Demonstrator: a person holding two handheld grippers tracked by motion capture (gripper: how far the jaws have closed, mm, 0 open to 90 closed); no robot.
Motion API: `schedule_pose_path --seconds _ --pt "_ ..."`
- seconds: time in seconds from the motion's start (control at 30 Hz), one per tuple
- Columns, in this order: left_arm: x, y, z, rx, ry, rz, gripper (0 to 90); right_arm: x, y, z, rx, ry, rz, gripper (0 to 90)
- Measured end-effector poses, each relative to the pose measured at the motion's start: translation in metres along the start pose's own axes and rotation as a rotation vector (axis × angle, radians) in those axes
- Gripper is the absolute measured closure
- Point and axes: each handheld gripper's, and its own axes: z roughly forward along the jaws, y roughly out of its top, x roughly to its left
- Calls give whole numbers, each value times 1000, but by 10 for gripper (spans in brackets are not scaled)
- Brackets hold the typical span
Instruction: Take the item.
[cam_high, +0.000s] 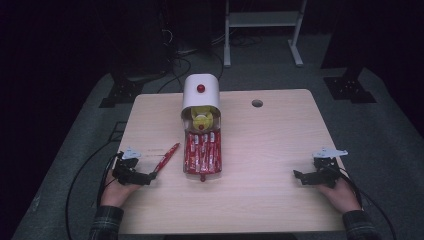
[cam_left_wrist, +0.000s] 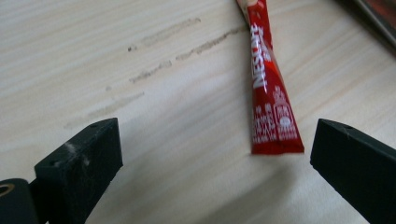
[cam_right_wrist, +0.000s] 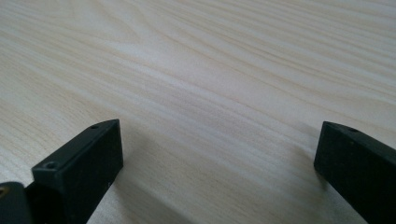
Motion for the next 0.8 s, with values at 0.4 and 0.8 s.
schedule_pose_path --seconds 0.4,0.8 --pt "-2 -15 1 16 -5 28 0 0 0 0 1 0 1 4" --pt "0 -27 0 -76 -13 30 0 0 0 0 0 1 1 5"
